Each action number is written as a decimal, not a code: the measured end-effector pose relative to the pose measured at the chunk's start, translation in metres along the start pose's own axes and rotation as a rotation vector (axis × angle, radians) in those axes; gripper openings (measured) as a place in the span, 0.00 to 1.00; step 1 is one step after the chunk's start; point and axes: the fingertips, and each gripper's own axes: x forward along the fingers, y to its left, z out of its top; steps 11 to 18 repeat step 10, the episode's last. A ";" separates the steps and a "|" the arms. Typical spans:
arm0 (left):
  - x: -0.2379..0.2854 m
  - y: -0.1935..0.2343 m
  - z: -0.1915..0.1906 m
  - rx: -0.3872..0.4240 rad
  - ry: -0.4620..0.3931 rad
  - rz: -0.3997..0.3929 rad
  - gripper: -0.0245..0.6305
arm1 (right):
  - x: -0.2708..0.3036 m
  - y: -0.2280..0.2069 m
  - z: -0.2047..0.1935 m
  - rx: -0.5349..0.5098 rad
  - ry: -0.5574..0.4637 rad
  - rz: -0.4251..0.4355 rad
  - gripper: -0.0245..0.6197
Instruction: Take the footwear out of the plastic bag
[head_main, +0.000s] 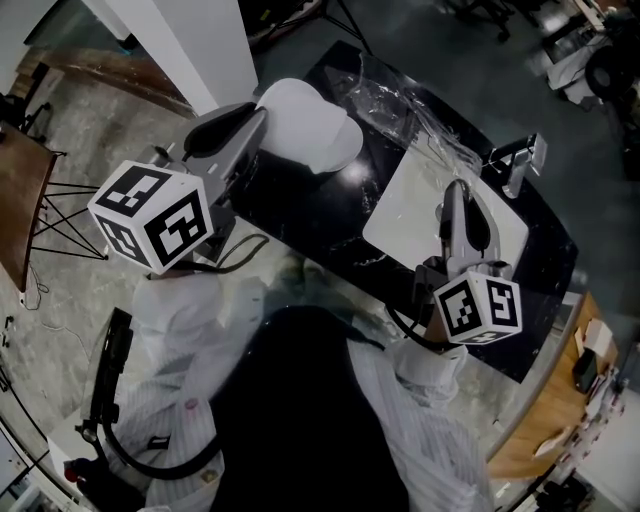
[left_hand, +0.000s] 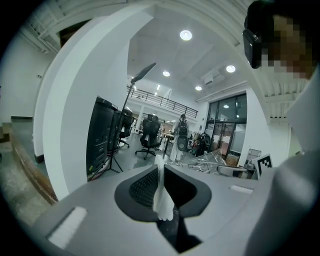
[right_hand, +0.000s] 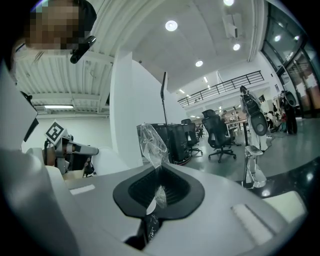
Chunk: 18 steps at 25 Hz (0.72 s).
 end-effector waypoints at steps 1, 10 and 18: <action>0.000 0.000 0.000 0.003 0.002 0.000 0.10 | 0.000 0.000 0.000 -0.001 0.000 -0.001 0.06; 0.000 0.000 -0.001 0.003 0.010 0.001 0.10 | 0.000 0.003 -0.002 -0.013 0.007 -0.006 0.06; 0.000 0.000 -0.001 0.003 0.010 0.001 0.10 | 0.000 0.003 -0.002 -0.013 0.007 -0.006 0.06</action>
